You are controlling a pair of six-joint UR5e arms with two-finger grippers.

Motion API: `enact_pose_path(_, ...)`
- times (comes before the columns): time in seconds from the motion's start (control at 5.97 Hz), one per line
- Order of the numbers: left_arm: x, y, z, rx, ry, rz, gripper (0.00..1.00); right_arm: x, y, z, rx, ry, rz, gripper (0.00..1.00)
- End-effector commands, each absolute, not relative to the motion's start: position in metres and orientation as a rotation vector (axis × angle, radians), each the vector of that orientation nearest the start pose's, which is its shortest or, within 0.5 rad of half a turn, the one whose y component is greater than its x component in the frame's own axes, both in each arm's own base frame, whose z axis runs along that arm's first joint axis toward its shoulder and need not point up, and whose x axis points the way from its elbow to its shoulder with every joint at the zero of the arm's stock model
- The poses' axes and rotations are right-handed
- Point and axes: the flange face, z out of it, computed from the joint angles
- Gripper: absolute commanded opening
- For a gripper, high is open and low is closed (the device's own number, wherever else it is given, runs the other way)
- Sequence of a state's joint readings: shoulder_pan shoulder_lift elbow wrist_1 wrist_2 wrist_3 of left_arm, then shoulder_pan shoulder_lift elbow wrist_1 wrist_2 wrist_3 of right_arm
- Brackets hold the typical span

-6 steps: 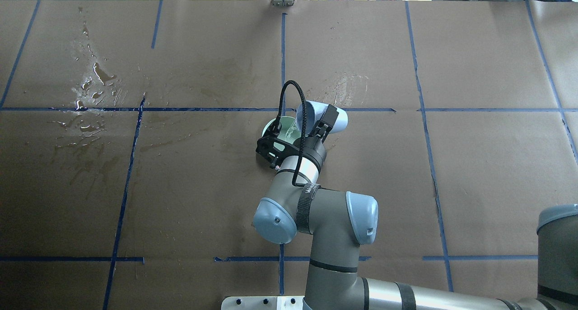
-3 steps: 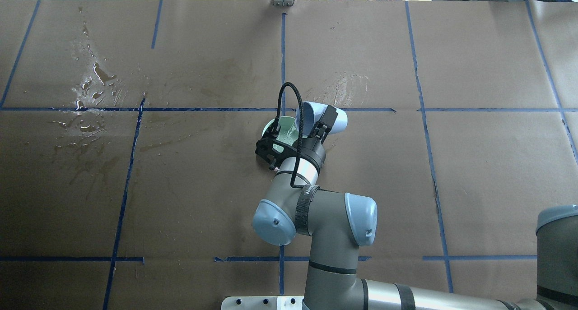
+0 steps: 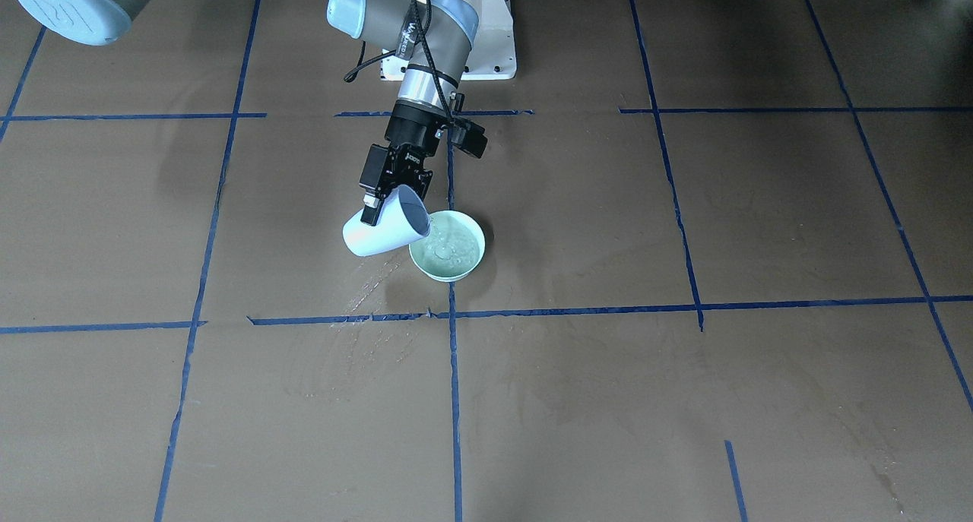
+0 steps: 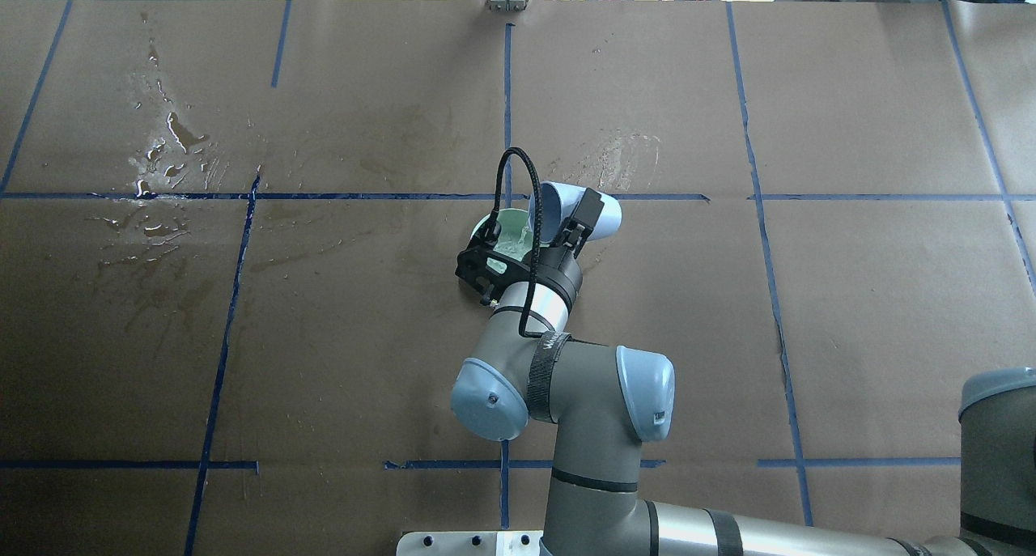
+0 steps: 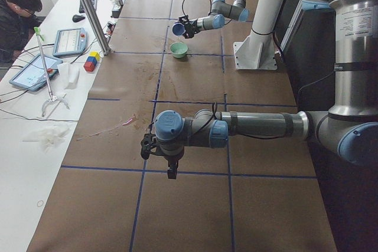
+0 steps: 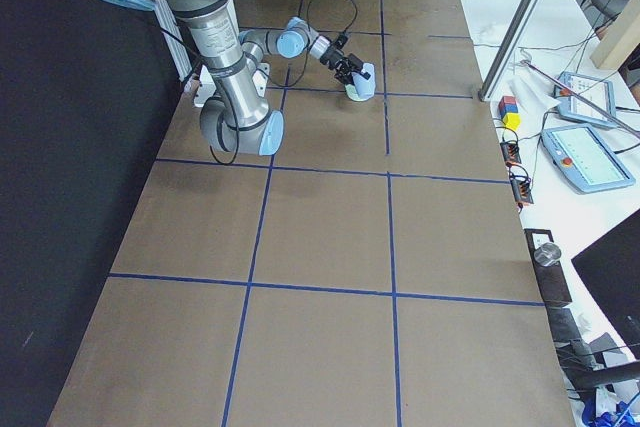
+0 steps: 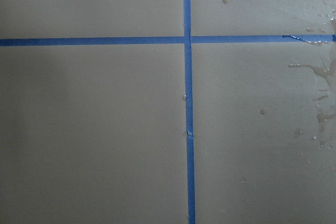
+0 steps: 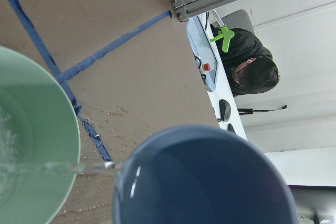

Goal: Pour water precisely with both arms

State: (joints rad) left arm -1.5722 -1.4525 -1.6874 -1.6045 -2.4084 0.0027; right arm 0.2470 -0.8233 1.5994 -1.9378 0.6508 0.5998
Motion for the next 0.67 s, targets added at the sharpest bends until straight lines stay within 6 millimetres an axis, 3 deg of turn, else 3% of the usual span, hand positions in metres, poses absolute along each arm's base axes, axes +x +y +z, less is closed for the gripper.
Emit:
enact_pose_path(0.0, -0.060, -0.444, 0.649, 0.032, 0.837, 0.015, 1.00, -0.612, -0.374, 0.201, 0.983, 0.178, -0.450, 0.00)
enact_pose_path(0.5, -0.060, -0.444, 0.647, 0.037, 0.837, 0.017, 1.00, -0.607, -0.381, 0.181, 1.011, -0.043, -0.276, 0.00)
